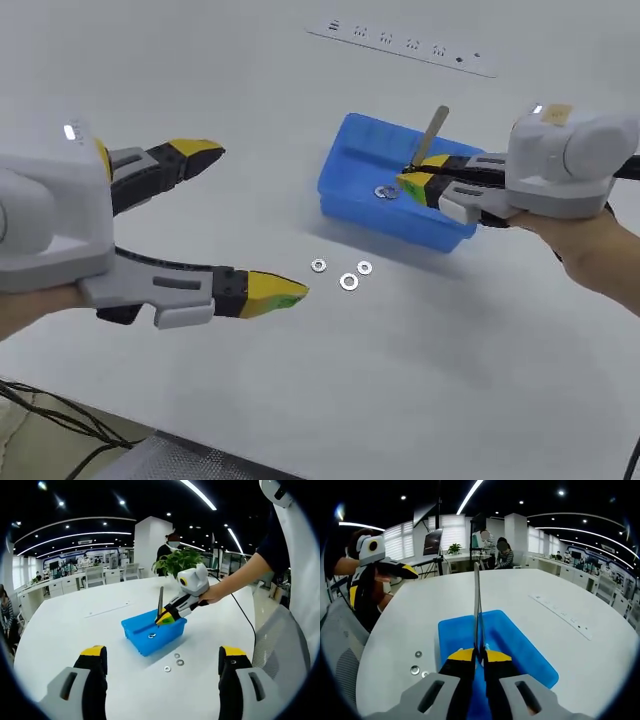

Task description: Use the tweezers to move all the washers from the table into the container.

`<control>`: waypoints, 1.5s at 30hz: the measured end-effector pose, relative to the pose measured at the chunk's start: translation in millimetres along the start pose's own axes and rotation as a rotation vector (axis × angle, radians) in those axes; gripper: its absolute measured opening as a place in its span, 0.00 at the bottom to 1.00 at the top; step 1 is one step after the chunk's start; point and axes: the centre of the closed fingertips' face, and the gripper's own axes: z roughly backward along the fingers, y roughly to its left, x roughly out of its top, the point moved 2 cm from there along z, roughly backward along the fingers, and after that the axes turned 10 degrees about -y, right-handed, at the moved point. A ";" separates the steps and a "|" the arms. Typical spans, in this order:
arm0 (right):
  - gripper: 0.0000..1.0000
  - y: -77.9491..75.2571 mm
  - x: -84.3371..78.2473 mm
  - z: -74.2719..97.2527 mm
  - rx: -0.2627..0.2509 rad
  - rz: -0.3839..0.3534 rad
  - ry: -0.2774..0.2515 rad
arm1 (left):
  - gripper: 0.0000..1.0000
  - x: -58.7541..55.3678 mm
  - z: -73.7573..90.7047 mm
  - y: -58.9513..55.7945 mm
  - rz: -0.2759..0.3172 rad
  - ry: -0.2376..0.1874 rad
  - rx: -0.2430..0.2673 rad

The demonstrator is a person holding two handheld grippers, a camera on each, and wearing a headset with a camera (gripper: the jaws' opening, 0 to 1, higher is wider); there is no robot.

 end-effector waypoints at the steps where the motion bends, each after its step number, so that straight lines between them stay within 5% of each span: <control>1: 0.07 0.1 0.1 0.5 0.000 -0.001 0.000 | 0.97 1.0 -1.6 0.9 0.000 -0.002 -0.003; 10: 0.07 6.0 3.3 3.5 0.022 0.019 0.005 | 0.96 5.2 -27.7 7.5 -0.012 0.012 -0.057; 20: 0.07 11.4 7.4 5.3 0.059 0.077 0.022 | 0.85 37.1 -91.9 15.7 -0.071 -0.054 -0.137; 23: 0.07 15.1 8.6 6.2 0.071 0.103 0.030 | 0.83 38.9 -106.7 11.2 -0.080 -0.058 -0.180; 26: 0.07 18.0 9.0 7.3 0.081 0.116 0.033 | 0.82 30.8 -122.2 6.7 -0.118 -0.015 -0.222; 33: 0.07 22.4 7.1 8.5 0.104 0.143 0.048 | 0.60 29.9 -140.3 -4.6 -0.105 0.004 -0.309; 36: 0.07 23.5 7.2 8.4 0.110 0.145 0.047 | 0.41 33.1 -143.1 -7.2 -0.108 0.001 -0.340; 45: 0.07 24.0 8.5 7.9 0.112 0.146 0.046 | 0.21 46.1 -144.2 -13.1 -0.109 -0.019 -0.409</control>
